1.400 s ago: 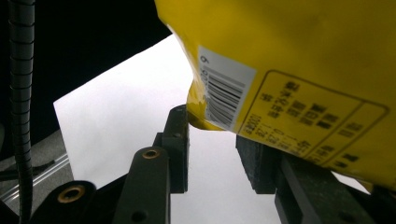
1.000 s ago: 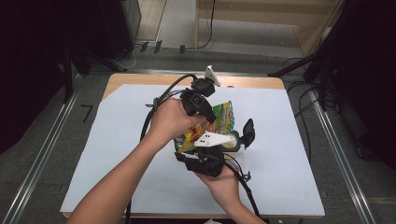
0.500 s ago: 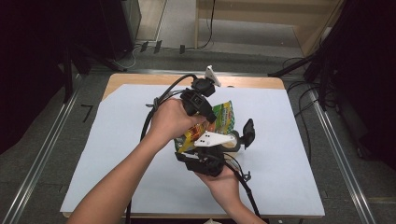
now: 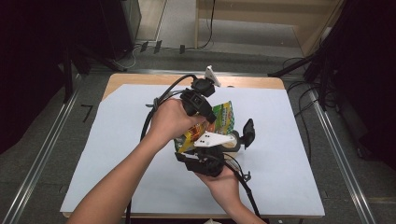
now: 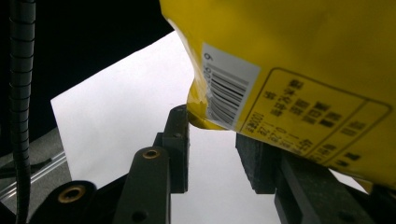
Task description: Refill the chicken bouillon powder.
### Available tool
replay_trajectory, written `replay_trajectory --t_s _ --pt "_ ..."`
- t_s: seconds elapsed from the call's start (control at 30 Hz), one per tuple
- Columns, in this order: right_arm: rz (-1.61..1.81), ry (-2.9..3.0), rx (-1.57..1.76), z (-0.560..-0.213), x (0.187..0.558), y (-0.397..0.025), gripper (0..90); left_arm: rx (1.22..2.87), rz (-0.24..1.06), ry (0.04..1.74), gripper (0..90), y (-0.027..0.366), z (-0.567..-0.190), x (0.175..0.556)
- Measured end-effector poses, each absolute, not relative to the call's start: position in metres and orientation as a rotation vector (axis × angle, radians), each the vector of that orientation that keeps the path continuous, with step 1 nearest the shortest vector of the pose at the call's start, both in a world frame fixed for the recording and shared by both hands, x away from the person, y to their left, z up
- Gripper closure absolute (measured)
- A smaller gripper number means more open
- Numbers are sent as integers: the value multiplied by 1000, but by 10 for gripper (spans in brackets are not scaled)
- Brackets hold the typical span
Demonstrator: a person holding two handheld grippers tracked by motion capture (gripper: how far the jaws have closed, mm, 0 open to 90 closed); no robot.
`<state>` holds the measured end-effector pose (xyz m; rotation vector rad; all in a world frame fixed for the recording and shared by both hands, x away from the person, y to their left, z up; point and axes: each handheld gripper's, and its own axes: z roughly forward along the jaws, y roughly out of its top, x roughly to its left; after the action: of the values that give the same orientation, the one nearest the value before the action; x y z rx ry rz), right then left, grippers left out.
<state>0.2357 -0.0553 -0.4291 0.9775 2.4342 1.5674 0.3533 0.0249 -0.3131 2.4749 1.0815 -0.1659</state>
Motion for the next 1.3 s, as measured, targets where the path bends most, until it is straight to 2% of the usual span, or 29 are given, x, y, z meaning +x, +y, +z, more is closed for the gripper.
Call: replay_trajectory --t_s 0.27,0.57,1.3 --pt "1563 2434 975 -429 235 -55 667 2473 -173 1084 892 25 -314 354" --pt "1560 2434 966 -430 235 -55 669 2450 -249 1109 892 29 -315 358" --pt "1551 2429 964 -429 235 -55 668 2444 -240 1100 893 28 -315 359"
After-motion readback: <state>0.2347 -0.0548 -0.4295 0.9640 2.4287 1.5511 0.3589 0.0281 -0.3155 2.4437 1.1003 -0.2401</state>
